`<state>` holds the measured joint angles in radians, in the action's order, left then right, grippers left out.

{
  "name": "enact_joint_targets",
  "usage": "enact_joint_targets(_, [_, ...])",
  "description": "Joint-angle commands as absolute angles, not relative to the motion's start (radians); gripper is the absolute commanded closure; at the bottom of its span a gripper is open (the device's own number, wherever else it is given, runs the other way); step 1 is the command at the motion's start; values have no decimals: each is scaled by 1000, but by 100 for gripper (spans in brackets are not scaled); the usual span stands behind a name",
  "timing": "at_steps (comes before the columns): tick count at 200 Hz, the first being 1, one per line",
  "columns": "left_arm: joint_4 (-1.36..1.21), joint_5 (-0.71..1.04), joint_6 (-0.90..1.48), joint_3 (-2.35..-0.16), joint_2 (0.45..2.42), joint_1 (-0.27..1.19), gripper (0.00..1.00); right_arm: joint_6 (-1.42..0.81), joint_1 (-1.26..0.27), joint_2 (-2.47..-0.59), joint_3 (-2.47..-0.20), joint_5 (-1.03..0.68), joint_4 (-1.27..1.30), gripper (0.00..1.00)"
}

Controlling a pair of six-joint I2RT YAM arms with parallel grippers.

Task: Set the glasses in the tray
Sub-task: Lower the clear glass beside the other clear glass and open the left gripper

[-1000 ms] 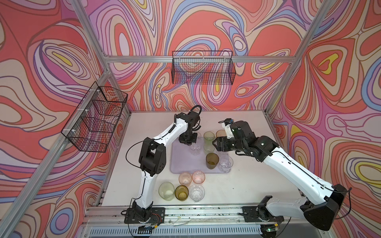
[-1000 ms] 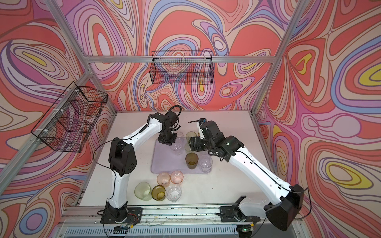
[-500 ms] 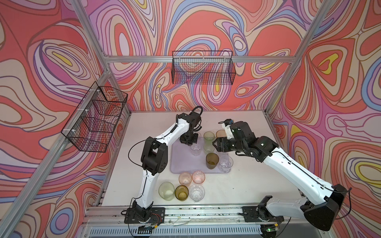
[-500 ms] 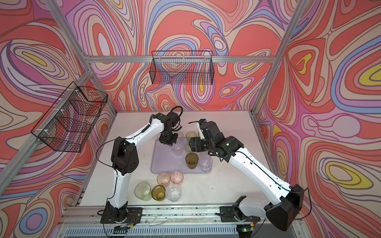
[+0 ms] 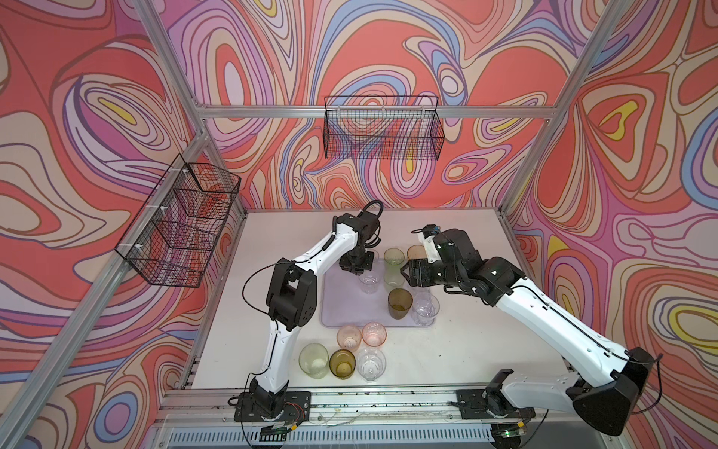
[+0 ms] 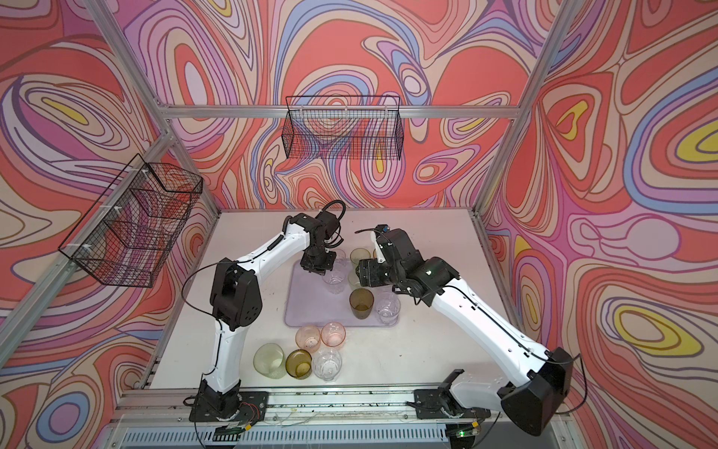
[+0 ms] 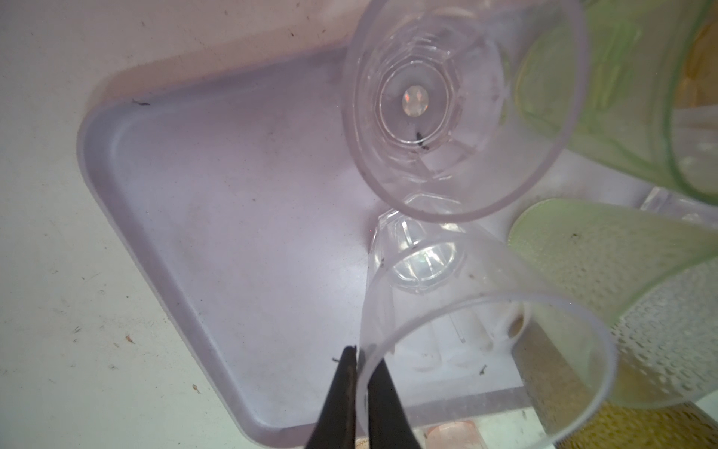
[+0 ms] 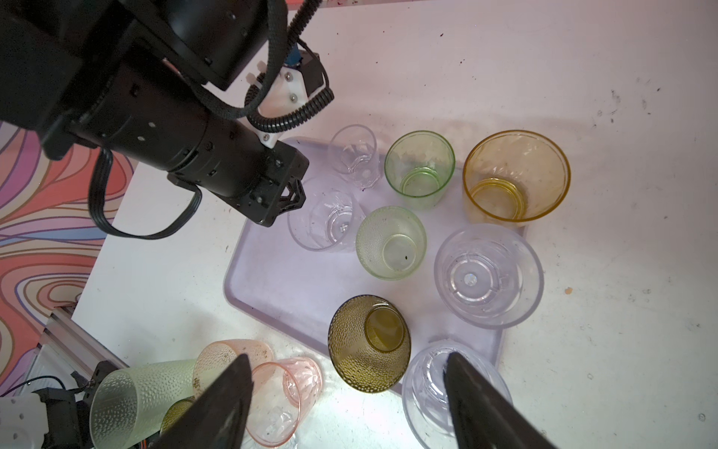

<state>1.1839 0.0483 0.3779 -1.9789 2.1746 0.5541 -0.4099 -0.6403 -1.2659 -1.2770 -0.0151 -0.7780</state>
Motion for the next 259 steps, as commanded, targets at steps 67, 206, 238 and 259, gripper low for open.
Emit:
enact_joint_targets(67, [1215,24,377,-2001,2170,564,72,-412,-638,-1250,-1270,-9,-782,19])
enact_joint_targets(206, [1273,-15,391,-2025,2049,566,71,-408,-638,-1237,-1266,-3,-769,19])
enact_joint_targets(238, [1292,-38,394,-2025,2021,566,71,-406,-638,-1239,-1252,-10,-755,19])
enact_joint_targets(259, [1304,-52,396,-2015,2004,566,71,-406,-638,-1242,-1238,-19,-737,19])
